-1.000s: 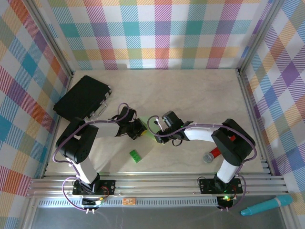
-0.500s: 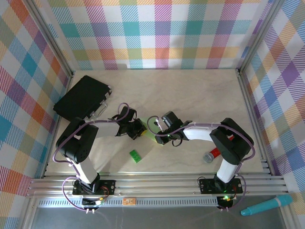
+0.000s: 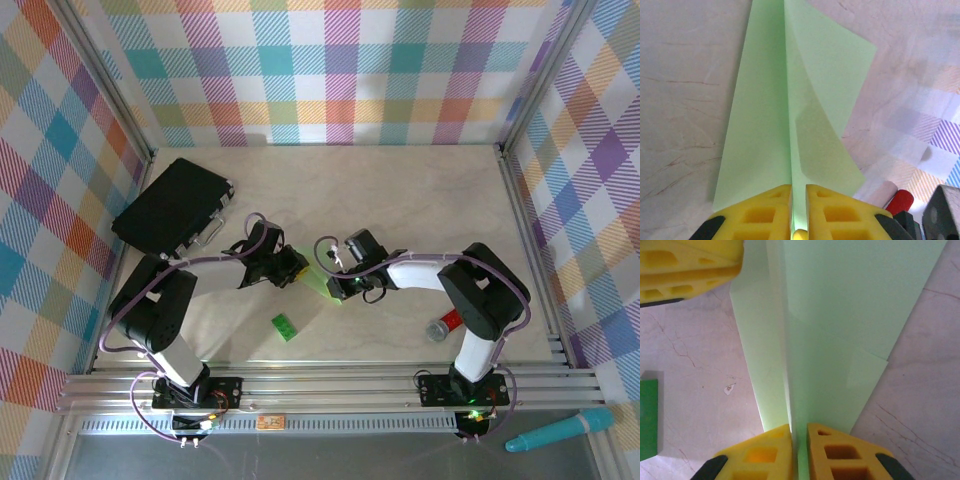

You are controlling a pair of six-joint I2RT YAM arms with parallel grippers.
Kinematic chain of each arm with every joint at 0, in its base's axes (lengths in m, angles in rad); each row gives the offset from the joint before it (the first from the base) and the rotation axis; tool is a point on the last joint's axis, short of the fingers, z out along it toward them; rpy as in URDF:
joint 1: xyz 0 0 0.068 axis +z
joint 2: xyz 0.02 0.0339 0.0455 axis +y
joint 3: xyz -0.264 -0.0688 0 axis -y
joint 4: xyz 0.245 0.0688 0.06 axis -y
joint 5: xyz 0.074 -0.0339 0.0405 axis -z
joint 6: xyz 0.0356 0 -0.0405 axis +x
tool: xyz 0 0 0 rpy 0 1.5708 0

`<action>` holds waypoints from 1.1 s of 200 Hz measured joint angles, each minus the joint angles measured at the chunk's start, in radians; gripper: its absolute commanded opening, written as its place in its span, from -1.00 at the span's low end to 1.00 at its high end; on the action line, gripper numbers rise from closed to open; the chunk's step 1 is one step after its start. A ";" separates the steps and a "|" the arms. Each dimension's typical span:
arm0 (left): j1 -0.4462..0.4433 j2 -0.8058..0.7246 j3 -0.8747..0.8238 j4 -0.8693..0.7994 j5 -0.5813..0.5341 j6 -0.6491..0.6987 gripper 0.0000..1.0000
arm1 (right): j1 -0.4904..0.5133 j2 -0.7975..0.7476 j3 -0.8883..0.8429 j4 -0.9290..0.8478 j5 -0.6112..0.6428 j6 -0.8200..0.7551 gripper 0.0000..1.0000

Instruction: Fold a paper plane with a square sheet of paper (pick it up from the middle)

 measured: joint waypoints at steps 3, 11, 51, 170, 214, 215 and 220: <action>0.000 0.000 -0.001 0.004 0.000 0.000 -0.61 | -0.001 0.000 -0.001 0.002 -0.003 0.001 -0.66; 0.000 0.000 -0.003 0.010 0.001 0.000 -0.58 | -0.003 0.000 -0.001 0.002 -0.009 0.003 -0.66; -0.031 0.032 -0.007 0.077 0.045 -0.004 -0.35 | -0.032 0.000 -0.023 0.034 -0.057 0.006 -0.64; -0.048 0.085 0.056 -0.047 0.041 0.058 -0.16 | -0.032 -0.051 -0.023 -0.014 -0.077 0.062 -0.14; -0.051 0.086 0.070 -0.068 0.040 0.076 -0.04 | -0.032 -0.137 -0.004 -0.108 -0.033 0.151 -0.07; -0.051 0.086 0.070 -0.068 0.040 0.077 -0.04 | -0.032 -0.137 -0.004 -0.110 -0.033 0.153 -0.07; -0.051 0.087 0.072 -0.069 0.041 0.078 -0.04 | -0.032 -0.138 0.001 -0.117 -0.029 0.162 -0.08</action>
